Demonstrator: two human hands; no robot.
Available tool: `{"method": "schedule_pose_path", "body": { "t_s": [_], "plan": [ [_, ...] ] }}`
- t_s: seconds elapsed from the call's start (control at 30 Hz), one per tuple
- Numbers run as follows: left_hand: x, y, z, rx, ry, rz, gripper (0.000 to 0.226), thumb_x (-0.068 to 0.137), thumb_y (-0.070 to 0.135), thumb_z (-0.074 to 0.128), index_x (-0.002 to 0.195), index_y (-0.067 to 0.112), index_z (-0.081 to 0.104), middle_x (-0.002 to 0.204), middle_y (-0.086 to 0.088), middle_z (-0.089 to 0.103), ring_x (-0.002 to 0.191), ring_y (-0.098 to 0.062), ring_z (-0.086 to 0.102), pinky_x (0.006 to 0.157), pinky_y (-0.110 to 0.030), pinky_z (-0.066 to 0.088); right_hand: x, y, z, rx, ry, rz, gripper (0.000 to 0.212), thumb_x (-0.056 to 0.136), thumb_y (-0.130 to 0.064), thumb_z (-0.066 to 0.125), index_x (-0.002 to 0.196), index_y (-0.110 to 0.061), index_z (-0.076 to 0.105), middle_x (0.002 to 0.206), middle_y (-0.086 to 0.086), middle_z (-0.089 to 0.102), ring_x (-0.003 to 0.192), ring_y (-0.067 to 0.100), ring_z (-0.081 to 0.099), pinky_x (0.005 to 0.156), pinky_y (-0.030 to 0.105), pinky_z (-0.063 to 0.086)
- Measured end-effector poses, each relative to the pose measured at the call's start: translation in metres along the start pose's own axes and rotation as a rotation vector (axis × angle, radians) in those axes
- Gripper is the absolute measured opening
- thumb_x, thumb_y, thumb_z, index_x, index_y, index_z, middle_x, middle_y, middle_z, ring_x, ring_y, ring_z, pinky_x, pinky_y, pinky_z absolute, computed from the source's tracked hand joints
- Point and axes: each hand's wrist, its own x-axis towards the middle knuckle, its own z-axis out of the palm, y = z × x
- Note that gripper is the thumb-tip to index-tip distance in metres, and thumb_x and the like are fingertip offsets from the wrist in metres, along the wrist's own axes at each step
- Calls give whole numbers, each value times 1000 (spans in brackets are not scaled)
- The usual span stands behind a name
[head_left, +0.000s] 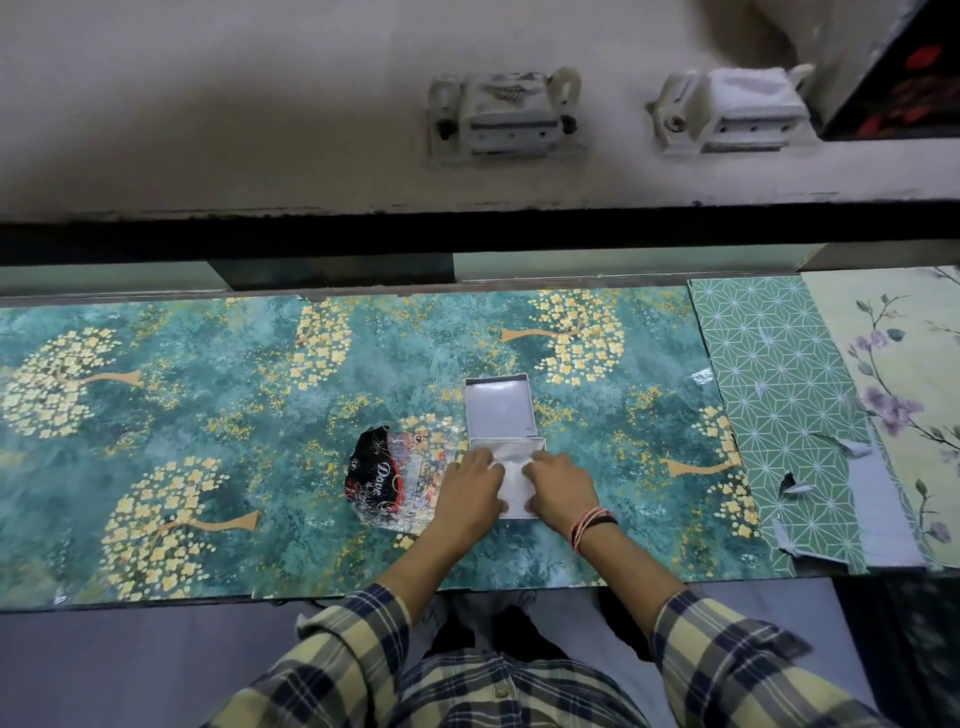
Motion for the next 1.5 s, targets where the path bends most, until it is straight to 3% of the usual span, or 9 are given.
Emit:
{"method": "schedule_pose_path", "body": {
  "t_s": [0.37,0.47,0.57,0.77,0.97,1.17,1.27,1.37,1.5],
  "plan": [
    [8,-4,-4,123,-65,3,51,84,20,75,130,9,57,156,-11,40,141,-32,39,104,-47,41,5,0,7,-90,-42,20,46,91,-27,70,134,-17,59,156,2,39,142,37,35,106,53,41],
    [11,-3,-8,116,-75,1,49,84,18,74,130,8,59,151,-12,44,138,-33,41,104,-47,39,15,1,-7,64,-4,45,37,88,-31,69,123,-18,69,135,3,61,132,34,46,103,52,43],
    [9,-8,-12,56,-64,50,46,87,17,69,131,9,61,147,-11,49,137,-31,42,107,-46,37,35,12,-17,442,263,190,26,87,-34,57,91,-16,75,92,6,75,100,35,65,83,45,56],
    [-1,-22,-16,-133,16,44,42,93,23,65,133,9,64,146,-10,55,139,-29,44,112,-42,35,89,28,-25,674,140,396,33,82,-17,67,58,-10,47,52,5,45,48,22,43,51,29,36],
    [-10,-37,-20,-437,99,-120,35,94,29,67,124,10,69,126,-9,67,118,-25,58,97,-37,47,110,28,-14,689,42,469,31,80,-11,68,65,-12,41,66,6,44,56,20,43,45,24,26],
    [-10,-38,-39,-876,190,-308,28,98,30,63,97,5,76,92,-13,76,77,-23,70,70,-34,55,100,31,-37,761,294,396,46,80,-4,67,49,-14,35,45,3,33,43,18,31,52,25,32],
    [0,-35,-56,-1408,121,-511,47,103,46,52,104,1,69,95,-22,76,73,-24,72,65,-34,58,83,33,-45,874,416,293,28,85,-4,67,58,-4,57,54,12,57,53,20,53,63,28,51],
    [14,-38,-70,-1733,-27,-634,68,102,60,40,112,-4,61,108,-27,74,82,-27,74,68,-32,59,61,28,-49,990,522,155,12,93,-4,67,83,2,65,71,15,67,59,11,62,56,10,48],
    [21,-36,-82,-1958,-121,-626,50,103,31,56,127,-13,55,115,-29,65,67,-21,71,56,-24,60,47,26,-46,1146,642,57,4,92,-3,71,95,-4,70,88,8,73,73,5,68,69,18,56]
  ]
}}
